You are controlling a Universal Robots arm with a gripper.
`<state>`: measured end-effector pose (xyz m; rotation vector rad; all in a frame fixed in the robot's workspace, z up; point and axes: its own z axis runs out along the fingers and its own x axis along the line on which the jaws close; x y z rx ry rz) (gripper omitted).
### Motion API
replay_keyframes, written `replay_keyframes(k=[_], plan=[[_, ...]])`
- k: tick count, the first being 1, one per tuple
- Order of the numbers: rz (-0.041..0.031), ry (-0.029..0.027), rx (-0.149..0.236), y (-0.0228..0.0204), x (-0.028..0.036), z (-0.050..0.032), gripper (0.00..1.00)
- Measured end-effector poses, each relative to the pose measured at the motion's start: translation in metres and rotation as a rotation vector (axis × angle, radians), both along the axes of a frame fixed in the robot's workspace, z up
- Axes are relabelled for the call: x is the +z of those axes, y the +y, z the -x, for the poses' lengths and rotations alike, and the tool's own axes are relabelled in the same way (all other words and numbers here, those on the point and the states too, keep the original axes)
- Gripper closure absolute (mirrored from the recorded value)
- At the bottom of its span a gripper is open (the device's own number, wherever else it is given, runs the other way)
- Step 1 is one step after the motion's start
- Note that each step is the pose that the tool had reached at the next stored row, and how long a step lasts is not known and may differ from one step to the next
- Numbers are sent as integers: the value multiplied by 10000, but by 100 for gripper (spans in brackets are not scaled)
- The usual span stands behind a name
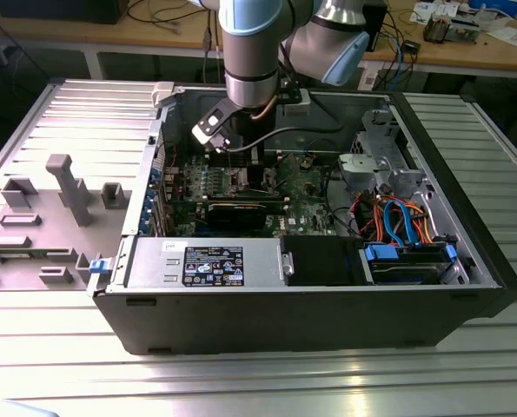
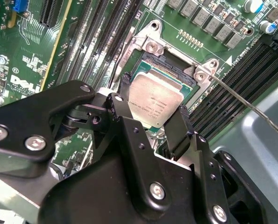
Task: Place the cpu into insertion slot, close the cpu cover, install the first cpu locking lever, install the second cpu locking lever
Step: 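Place the cpu into insertion slot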
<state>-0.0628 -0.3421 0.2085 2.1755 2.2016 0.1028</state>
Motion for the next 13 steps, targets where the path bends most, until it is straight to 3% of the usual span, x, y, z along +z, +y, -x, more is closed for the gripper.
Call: replay_keyframes(k=[3, 13], plan=[[57, 7, 58, 30, -29, 11, 46], [58, 6, 14, 31, -80, 6, 46]])
